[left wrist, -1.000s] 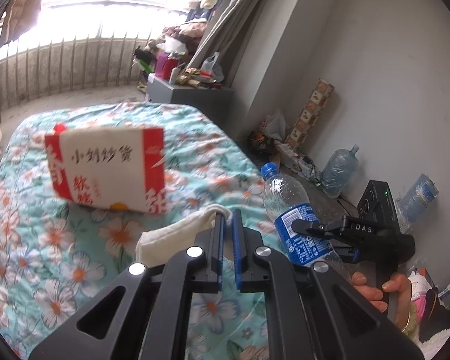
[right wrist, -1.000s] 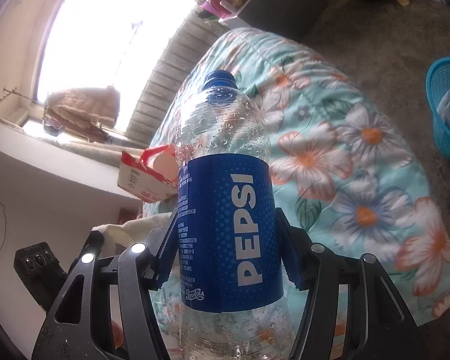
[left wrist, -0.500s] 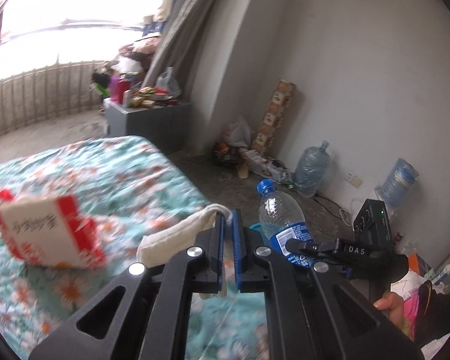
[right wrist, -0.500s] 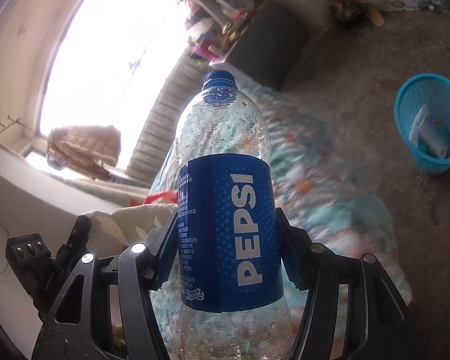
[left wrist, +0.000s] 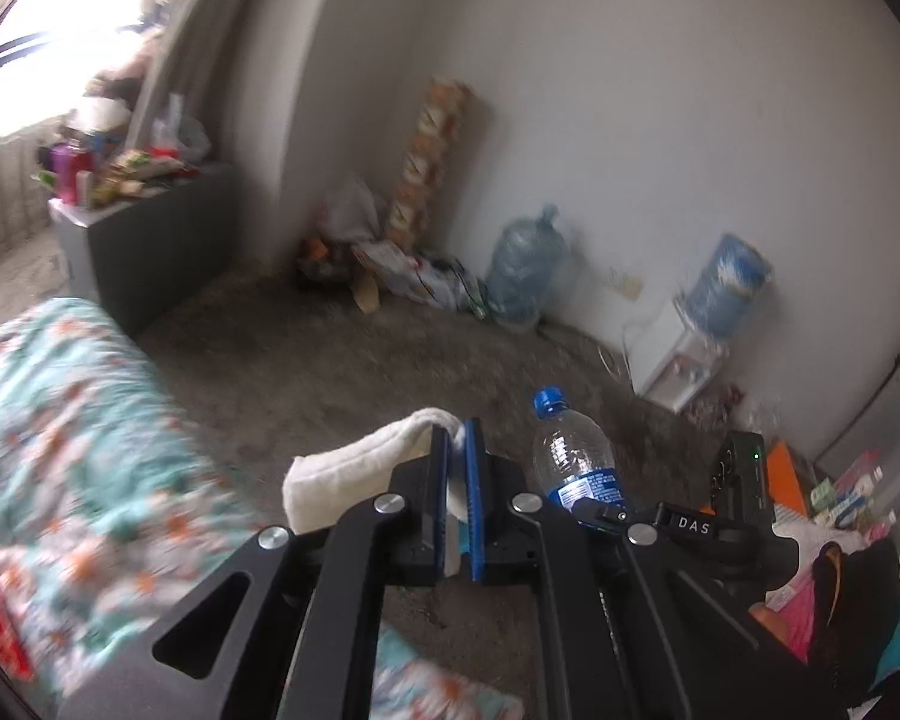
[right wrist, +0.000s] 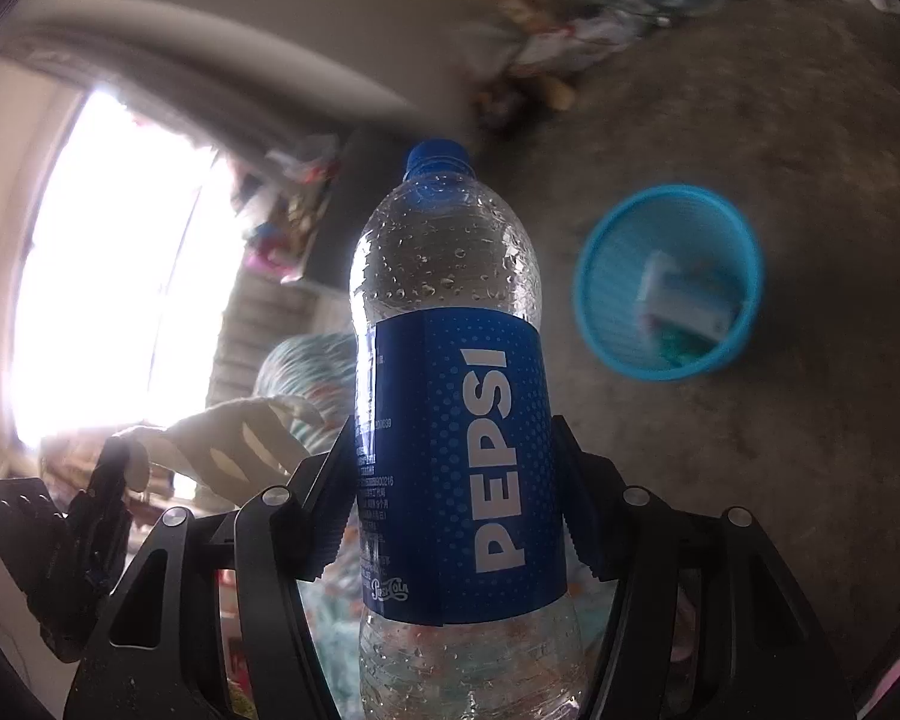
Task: Collect trash
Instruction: 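Carry the cloth and Pepsi bottle over the blue wastebasket and open both grippers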
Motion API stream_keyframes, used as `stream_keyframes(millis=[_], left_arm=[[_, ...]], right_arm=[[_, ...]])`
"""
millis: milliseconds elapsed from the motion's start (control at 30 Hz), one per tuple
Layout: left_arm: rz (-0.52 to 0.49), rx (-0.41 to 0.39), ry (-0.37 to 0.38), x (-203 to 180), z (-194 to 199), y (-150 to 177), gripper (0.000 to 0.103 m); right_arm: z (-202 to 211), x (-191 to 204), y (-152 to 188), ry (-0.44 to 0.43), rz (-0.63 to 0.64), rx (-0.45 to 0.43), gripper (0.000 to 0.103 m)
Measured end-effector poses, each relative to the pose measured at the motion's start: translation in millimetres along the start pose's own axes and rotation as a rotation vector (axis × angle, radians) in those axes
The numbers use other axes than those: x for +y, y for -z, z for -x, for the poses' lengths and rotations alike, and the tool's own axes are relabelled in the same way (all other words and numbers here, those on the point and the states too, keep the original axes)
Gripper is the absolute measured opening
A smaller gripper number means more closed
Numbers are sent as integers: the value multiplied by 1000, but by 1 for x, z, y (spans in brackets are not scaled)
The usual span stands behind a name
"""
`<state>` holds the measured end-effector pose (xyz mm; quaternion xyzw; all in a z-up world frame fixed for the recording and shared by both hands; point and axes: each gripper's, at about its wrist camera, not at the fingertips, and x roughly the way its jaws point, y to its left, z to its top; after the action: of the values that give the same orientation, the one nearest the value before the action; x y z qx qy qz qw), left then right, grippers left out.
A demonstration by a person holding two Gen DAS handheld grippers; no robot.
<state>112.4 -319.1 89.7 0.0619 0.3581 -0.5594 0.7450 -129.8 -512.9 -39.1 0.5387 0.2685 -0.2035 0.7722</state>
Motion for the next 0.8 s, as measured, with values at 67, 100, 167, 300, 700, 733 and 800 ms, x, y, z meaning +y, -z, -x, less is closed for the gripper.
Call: stream_keyframes(millis=[67, 100, 167, 300, 700, 733, 800], left_arm=[[-7, 63, 28, -7, -37, -5, 5], [-11, 86, 39, -10, -52, -7, 5], [-22, 141, 48, -14, -89, -10, 5], [-25, 232, 63, -19, -155, -13, 5], [92, 315, -42, -9, -287, -17, 53], [108, 309, -26, -7, -282, -16, 54], [91, 295, -20, -8, -270, -13, 56]], right_arm=[[-4, -21, -7, 25, -49, -1, 57], [-7, -31, -9, 40, -70, -1, 57], [-16, -47, -15, 58, -111, 10, 57], [-40, -73, -34, 67, -190, 46, 57], [-101, -136, -96, 104, -384, 64, 78], [-97, -136, -93, 96, -385, 47, 78], [-87, -132, -82, 94, -366, 18, 78]])
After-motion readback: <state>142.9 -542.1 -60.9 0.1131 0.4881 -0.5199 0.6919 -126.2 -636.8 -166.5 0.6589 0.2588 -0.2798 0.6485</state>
